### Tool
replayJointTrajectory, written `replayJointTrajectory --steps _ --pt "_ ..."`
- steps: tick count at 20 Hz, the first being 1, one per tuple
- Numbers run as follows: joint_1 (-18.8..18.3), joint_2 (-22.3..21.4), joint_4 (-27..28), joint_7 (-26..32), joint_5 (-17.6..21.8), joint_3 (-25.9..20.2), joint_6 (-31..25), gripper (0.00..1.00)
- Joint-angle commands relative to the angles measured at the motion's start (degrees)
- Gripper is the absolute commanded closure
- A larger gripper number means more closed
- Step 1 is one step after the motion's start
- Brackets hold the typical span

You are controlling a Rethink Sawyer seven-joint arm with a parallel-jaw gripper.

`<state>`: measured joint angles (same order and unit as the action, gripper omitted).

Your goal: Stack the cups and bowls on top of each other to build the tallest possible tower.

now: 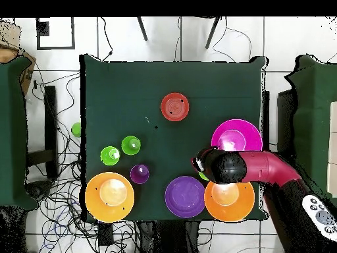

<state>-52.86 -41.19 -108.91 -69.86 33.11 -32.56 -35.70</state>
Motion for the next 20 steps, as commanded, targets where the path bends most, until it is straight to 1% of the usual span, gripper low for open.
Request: replayJointTrajectory --steps 1,3,8,11,15,18,20 --pt "-0.18 -2.08 -1.23 0.84 -1.62 -1.15 -4.58 0.00" --pt "-0.13 -0.83 0.15 1.63 -1.14 -1.05 -5.05 0.00" --pt "-0.04 0.72 -0.62 0.72 0.45 -0.40 -2.37 0.00" --pt "1.07 2.24 0.35 0.00 1.11 0.06 -1.78 0.00" --pt "2.17 5.15 -0.23 -2.90 3.62 1.74 3.34 0.00" --pt "3.05 7.29 1.15 -3.25 4.11 2.14 3.97 0.00" --pt "3.05 7.87 2.11 -2.63 4.13 2.01 3.67 0.00"
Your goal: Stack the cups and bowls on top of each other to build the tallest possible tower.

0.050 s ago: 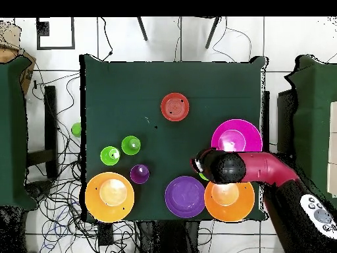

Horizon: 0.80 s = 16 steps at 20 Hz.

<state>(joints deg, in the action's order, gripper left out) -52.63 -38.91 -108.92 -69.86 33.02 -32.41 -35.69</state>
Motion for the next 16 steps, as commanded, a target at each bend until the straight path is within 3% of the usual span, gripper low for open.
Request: replayJointTrajectory --steps 1,8,16 --pt "2.64 5.73 2.63 -2.09 4.14 1.70 3.28 0.00" --pt "-0.32 1.53 4.18 4.41 1.10 -1.00 -5.29 0.00" --pt "-1.13 3.21 5.93 5.76 1.77 -1.44 -5.71 0.00"
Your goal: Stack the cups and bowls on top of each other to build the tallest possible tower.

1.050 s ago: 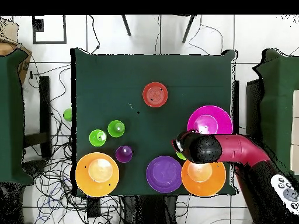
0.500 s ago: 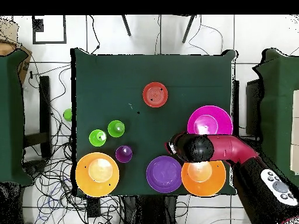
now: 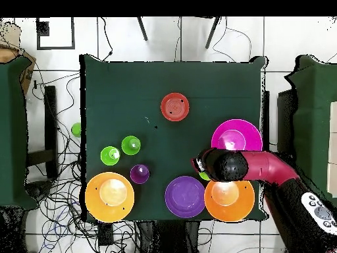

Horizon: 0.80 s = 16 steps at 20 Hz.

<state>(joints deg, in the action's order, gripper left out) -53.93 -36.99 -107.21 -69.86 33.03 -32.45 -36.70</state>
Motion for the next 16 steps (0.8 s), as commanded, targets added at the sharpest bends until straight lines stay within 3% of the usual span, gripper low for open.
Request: replayJointTrajectory --steps 1,5,11,16 --pt "0.09 1.26 4.16 5.72 1.77 -1.42 -4.70 0.00" --pt "0.53 2.24 5.26 6.01 2.00 -1.40 -5.21 0.00" --pt "1.64 4.71 4.80 3.48 3.67 -0.31 -1.29 0.00" --pt "1.33 2.35 5.19 4.91 2.09 -1.13 -4.80 0.00"
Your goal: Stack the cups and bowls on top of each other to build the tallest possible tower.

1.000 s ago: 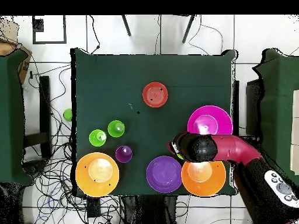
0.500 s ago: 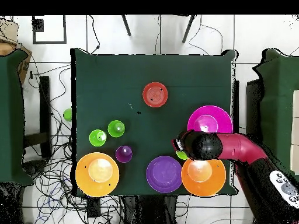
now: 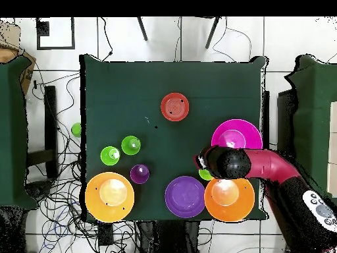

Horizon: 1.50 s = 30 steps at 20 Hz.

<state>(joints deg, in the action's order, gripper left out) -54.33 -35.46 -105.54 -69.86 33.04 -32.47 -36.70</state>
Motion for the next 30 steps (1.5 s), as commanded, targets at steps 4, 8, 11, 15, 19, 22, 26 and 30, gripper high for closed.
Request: replayJointTrajectory --steps 4,8,11,15,19,22,26,30 --pt "0.56 -2.24 -1.46 3.21 1.55 -0.85 -3.47 0.00" --pt "0.52 -5.89 -6.75 0.43 0.87 -0.73 -1.45 0.00" --pt "0.72 -7.63 -8.70 -0.40 0.14 -1.01 -1.32 0.00" --pt "0.56 -10.42 -11.72 -0.78 -0.54 -2.14 -0.07 0.00" --pt "1.64 -13.05 -15.96 -3.46 -1.47 -2.56 2.11 0.00" --pt "1.87 -12.01 -18.69 -2.63 -0.67 -5.39 6.07 0.00" --pt "-0.87 -6.94 -19.10 7.70 2.68 -13.87 8.73 0.00" --pt "-3.85 2.53 -16.51 19.44 4.82 -20.72 3.41 0.00"
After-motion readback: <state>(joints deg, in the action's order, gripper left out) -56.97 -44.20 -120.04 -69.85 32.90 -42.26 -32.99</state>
